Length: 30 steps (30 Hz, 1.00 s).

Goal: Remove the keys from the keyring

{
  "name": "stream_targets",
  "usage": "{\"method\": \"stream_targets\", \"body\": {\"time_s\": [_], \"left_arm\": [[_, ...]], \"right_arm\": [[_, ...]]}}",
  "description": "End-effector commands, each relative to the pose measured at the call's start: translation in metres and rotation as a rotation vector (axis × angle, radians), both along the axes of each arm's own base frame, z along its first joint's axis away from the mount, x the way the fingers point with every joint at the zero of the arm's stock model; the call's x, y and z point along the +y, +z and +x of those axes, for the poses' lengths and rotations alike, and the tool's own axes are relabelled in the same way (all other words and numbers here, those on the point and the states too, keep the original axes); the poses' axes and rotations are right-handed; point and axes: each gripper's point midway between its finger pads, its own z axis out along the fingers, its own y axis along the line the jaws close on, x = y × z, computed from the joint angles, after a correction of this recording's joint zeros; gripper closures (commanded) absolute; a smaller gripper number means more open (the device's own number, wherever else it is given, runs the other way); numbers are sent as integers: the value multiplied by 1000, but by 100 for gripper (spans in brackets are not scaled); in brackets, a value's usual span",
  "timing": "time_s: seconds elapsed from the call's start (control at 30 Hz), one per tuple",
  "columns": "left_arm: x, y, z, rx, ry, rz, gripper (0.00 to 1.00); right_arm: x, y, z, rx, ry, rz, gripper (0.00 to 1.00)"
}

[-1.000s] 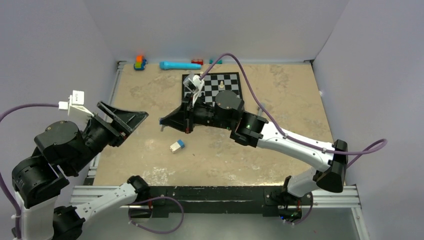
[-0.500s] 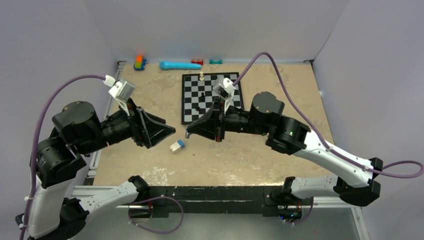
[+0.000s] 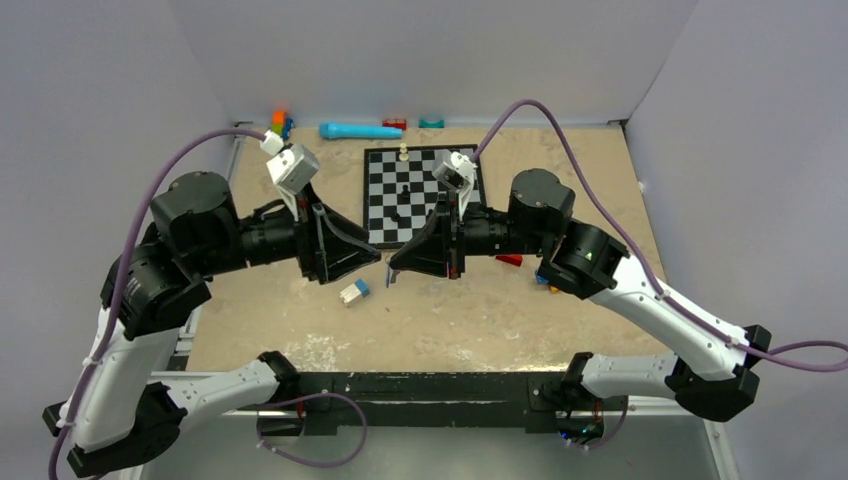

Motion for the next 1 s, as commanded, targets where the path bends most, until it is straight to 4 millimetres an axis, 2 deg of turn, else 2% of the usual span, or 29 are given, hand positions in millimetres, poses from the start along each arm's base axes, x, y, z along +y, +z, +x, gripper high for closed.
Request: {"method": "stream_targets", "body": {"time_s": [0.0, 0.27, 0.43, 0.63, 0.97], "left_arm": [[-6, 13, 6, -79, -24, -11, 47], [-16, 0, 13, -47, -39, 21, 52], [-13, -8, 11, -49, -49, 48, 59], [-12, -18, 3, -39, -95, 82, 59], [-13, -23, -1, -33, -122, 96, 61]], "right_arm": [[-1, 14, -14, 2, 73, 28, 100], [-2, 17, -13, 3, 66, 29, 100], [-3, 21, -11, 2, 45, 35, 100], [-1, 23, -8, 8, 37, 29, 100], [3, 27, -6, 14, 33, 36, 100]]}}
